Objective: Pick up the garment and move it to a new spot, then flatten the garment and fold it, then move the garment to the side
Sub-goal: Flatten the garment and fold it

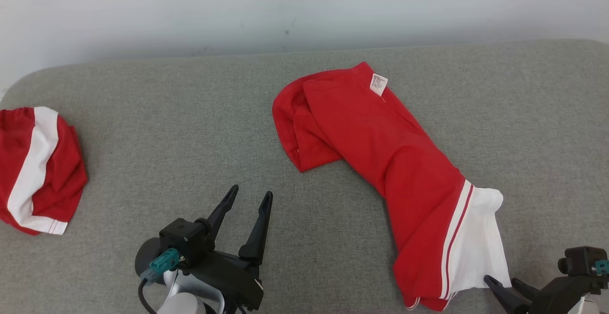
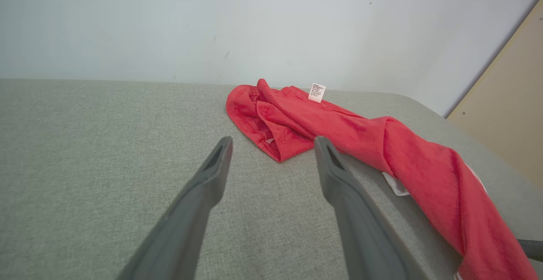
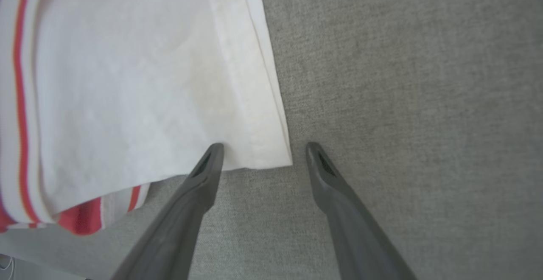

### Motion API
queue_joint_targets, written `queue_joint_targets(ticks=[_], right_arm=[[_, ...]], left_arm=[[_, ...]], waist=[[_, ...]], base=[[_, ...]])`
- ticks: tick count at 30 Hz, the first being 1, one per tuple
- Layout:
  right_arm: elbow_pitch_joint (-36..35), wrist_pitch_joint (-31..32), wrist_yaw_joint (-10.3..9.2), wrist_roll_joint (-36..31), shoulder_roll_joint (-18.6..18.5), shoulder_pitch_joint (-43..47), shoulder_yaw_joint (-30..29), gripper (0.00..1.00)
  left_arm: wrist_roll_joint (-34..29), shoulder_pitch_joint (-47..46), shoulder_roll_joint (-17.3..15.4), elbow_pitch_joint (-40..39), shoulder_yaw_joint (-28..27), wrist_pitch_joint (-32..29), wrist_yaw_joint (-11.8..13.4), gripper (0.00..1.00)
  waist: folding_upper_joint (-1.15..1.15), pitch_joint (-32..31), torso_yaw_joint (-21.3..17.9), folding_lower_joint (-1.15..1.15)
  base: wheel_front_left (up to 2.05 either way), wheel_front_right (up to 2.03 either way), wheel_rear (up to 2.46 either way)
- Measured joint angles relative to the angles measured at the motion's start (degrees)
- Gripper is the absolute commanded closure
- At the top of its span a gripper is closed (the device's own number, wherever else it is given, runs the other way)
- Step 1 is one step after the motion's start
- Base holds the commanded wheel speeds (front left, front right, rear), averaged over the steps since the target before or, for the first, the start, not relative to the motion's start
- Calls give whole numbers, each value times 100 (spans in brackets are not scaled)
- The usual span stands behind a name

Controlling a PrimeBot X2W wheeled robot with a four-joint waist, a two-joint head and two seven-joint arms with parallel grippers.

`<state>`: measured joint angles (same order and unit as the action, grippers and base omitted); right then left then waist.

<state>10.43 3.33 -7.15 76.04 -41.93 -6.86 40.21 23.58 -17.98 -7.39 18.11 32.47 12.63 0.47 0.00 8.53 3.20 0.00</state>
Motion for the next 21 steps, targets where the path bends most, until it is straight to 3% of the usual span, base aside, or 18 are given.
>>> queue_joint_targets(ticks=[4, 5, 6, 7, 8, 19, 21], right_arm=[[199, 77, -1, -115, 135, -131, 34, 0], [268, 83, -1, -154, 174, -192, 51, 14], [323, 127, -5, -154, 232, -233, 54, 51], [400, 142, -37, -155, 281, -293, 74, 93], [475, 174, -43, -177, 312, -328, 93, 100], [958, -40, -15, -721, 465, -809, -19, 100], [996, -145, -18, -914, 419, -957, -82, 100]], left_arm=[[0, -4, -2, 18, 1, 0, -8, 0], [0, -5, -3, 24, 0, 0, -8, 0], [0, -5, -4, 30, -1, 0, -8, 0], [1, -8, -5, 42, -1, 0, -24, 0], [2, -12, -2, 54, 1, 0, -46, 0], [8, -48, -144, 135, -56, 9, -68, 0], [14, -341, -165, 230, -41, -10, -267, 0]], waist=[[-1, 22, 39, 0], [-1, 27, 47, 0], [-1, 33, 54, 0], [-1, 37, 60, -1], [-1, 41, 66, 0], [0, 32, 11, 0], [0, 31, -58, 0]], base=[[0, 0, 0], [0, 0, 0], [0, 0, 0], [0, 0, 0], [0, 0, 0], [0, 0, 0], [0, 0, 0]])
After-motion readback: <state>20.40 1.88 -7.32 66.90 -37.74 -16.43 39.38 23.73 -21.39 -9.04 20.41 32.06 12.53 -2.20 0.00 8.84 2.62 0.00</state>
